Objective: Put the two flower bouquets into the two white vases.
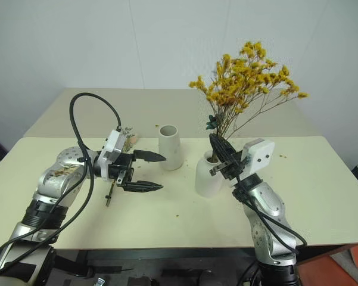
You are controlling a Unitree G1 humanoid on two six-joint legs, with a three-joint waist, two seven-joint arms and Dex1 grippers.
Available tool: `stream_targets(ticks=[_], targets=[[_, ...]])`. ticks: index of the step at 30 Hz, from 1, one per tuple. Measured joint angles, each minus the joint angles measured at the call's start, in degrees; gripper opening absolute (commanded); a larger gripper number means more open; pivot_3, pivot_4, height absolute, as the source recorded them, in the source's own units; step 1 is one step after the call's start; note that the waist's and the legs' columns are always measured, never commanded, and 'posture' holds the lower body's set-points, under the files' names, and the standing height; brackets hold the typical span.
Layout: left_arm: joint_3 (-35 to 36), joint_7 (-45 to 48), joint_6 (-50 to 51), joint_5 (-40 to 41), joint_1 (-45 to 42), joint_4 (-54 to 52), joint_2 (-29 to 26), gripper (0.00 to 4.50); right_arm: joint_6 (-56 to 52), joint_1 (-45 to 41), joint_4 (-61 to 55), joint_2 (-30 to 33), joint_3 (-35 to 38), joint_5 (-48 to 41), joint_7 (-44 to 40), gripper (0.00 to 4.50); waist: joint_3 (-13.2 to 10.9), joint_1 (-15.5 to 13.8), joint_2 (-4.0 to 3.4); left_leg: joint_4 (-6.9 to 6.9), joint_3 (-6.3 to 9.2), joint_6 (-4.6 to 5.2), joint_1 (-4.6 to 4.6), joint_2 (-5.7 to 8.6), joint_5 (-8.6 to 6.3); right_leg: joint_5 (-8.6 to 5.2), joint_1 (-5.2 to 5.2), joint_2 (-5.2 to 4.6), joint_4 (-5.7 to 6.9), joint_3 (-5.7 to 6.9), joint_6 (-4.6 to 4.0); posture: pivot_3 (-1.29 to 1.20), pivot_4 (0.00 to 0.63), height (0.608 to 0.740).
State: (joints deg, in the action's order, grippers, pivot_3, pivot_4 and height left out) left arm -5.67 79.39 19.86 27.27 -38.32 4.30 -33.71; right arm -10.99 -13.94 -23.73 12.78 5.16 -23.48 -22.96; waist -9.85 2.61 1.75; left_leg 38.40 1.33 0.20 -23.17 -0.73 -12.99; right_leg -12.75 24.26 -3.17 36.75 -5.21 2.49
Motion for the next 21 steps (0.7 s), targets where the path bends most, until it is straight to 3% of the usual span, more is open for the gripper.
stream_targets(ticks=[10, 21], targets=[[0.1, -0.1, 0.0, 0.0, 0.0, 0.0, 0.0, 4.5, 0.6, 3.4, -0.6, 2.7, -0.1, 1.1, -0.6, 4.47, 0.0, 0.0, 0.0, -0.01, 0.0, 0.0, 0.01, 0.0, 0.0, -0.01, 0.0, 0.01, 0.0, 0.0, 0.0, 0.0, 0.15, 0.74], [0.1, 0.0, -0.2, 0.0, 0.0, 0.0, 0.1, 4.5, -6.2, 9.5, -8.3, 13.8, 1.2, 1.9, -1.9, 4.47, 0.0, 0.0, 0.01, -0.01, -0.02, 0.0, 0.01, 0.01, 0.0, -0.08, -0.02, 0.0, -0.01, -0.03, 0.11, 0.0, 0.15, 0.74]])
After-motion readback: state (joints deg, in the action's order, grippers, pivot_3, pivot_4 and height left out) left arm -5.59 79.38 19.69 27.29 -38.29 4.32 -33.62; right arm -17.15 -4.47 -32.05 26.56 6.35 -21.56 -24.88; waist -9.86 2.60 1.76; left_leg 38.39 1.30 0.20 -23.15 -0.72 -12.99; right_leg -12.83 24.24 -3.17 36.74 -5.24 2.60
